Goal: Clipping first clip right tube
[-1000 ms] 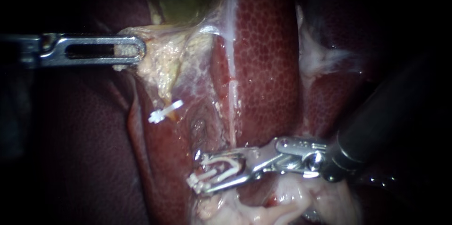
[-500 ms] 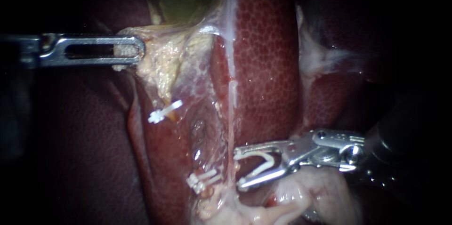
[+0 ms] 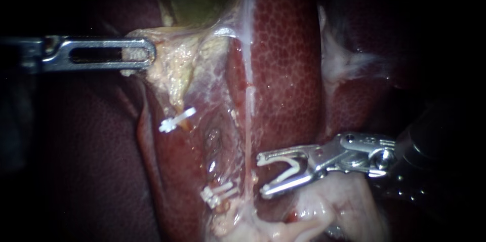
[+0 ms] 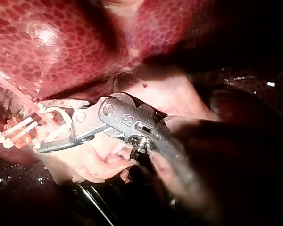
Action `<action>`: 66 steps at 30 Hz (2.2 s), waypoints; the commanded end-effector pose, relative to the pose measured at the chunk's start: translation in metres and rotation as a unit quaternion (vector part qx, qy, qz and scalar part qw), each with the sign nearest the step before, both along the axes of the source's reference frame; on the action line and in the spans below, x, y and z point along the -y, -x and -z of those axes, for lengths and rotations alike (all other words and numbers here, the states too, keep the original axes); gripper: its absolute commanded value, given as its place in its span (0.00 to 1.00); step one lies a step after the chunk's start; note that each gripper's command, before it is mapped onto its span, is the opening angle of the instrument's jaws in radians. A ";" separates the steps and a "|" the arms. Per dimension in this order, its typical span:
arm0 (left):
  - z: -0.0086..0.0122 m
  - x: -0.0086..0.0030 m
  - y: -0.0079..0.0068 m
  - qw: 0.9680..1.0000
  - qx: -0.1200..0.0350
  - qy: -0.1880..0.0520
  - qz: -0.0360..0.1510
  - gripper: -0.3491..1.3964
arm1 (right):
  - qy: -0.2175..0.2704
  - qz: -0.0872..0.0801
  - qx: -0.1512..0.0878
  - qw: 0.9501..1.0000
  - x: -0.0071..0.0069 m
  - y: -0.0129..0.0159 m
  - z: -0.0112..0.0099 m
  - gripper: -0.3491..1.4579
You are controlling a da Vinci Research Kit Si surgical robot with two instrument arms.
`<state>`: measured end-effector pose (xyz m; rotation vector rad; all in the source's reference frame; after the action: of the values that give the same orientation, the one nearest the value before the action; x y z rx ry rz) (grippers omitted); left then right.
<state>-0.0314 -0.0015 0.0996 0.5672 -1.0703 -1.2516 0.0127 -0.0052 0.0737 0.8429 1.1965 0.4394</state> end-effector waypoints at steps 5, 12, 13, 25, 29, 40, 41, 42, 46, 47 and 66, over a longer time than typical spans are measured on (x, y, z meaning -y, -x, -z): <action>0.0000 0.0000 0.0000 1.000 0.000 0.000 0.000 0.00 | 0.007 0.003 0.008 1.000 0.0009 -0.0012 -0.0017 0.50; 0.0000 0.0000 0.0000 1.000 0.000 0.000 0.000 0.00 | 0.012 0.002 0.013 1.000 0.0015 -0.0028 -0.0030 0.50; 0.0000 0.0000 0.0000 1.000 0.000 0.000 0.000 0.00 | 0.012 0.002 0.013 1.000 0.0015 -0.0031 -0.0030 0.50; 0.0000 0.0001 0.0000 1.000 0.000 0.000 0.000 0.00 | 0.006 -0.003 0.006 1.000 0.0015 -0.0046 -0.0031 0.50; 0.0000 0.0000 0.0000 1.000 0.000 0.000 0.000 0.00 | -0.005 -0.007 -0.003 1.000 0.0016 -0.0049 -0.0029 0.50; 0.0000 0.0001 0.0000 1.000 0.000 0.000 0.000 0.00 | -0.015 -0.002 -0.012 1.000 0.0019 -0.0053 -0.0028 0.48; 0.0000 0.0001 0.0000 1.000 0.000 0.000 0.000 0.00 | -0.015 -0.002 -0.013 1.000 0.0020 -0.0053 -0.0028 0.47; 0.0000 0.0001 0.0000 1.000 0.000 0.000 0.000 0.00 | -0.015 -0.001 -0.013 1.000 0.0020 -0.0053 -0.0028 0.47; 0.0000 0.0001 0.0000 1.000 0.000 0.000 0.000 0.00 | -0.016 0.001 -0.014 1.000 0.0020 -0.0053 -0.0028 0.44; 0.0000 0.0001 0.0000 1.000 0.000 0.000 0.000 0.00 | -0.016 0.002 -0.015 1.000 0.0020 -0.0053 -0.0028 0.43; 0.0000 0.0001 0.0000 1.000 0.000 0.000 0.000 0.00 | -0.035 0.019 -0.021 0.999 0.0021 -0.0049 -0.0028 0.09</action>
<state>-0.0315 -0.0016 0.0995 0.5665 -1.0704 -1.2520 0.0175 -0.0073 0.0765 0.9477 1.2039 0.4350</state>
